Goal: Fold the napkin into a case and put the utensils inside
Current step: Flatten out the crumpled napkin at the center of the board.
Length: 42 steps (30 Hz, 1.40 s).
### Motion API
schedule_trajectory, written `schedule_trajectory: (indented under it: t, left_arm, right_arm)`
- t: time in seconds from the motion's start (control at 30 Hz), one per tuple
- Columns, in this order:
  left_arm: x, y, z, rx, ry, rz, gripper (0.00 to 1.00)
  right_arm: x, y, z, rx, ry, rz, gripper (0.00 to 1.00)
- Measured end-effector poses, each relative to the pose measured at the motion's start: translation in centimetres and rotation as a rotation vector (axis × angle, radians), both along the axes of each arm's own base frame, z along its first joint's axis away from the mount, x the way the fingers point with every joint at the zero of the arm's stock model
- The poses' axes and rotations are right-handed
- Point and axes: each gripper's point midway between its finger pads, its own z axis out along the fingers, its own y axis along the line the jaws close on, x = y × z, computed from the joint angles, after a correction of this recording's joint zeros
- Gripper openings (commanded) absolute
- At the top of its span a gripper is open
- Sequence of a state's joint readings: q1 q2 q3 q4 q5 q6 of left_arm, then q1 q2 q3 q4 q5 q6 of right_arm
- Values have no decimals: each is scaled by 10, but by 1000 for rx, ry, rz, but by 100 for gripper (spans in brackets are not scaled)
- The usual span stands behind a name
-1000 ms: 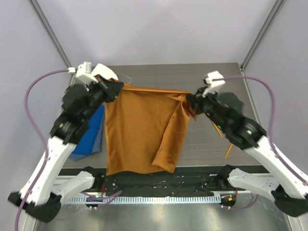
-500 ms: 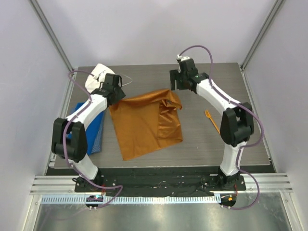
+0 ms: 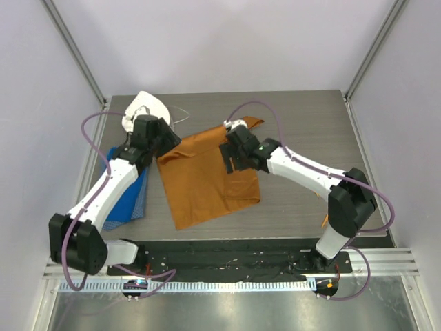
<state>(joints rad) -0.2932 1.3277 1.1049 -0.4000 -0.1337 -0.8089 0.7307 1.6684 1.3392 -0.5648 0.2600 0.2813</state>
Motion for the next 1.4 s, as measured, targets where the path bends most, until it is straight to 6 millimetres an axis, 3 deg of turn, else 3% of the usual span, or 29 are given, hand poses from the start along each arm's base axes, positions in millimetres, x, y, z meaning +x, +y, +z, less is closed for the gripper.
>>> schedule_trajectory:
  t: [0.07, 0.1, 0.2, 0.3, 0.43, 0.67, 1.23, 1.33, 1.4]
  left_arm:
    - [-20, -10, -13, -29, 24, -53, 49]
    - [-34, -17, -25, -45, 52, -85, 48]
    - [-66, -34, -62, -57, 149, -156, 43]
    - [-94, -44, -95, -63, 239, -198, 38]
    - [-113, -44, -123, -78, 312, -194, 35]
    - [-113, -45, -136, -83, 333, -187, 34]
    - [-116, -30, -157, -43, 358, -111, 38]
    - [-116, -27, -159, -31, 357, -95, 38]
    - [-116, -25, -160, -26, 359, -83, 38]
  right_arm:
    - [-21, 12, -15, -4, 26, 34, 65]
    - [-30, 17, -23, -4, 39, 45, 59]
    - [-50, 26, -42, -3, 72, 60, 54]
    - [-59, 36, -51, 4, 86, 67, 46]
    - [-64, 51, -66, 10, 98, 80, 38]
    - [-68, 60, -90, -12, 119, 93, 37]
    - [-77, 50, -115, -21, 150, 75, 34]
    - [-77, 50, -115, -22, 148, 71, 28]
    - [-77, 49, -115, -23, 145, 67, 19]
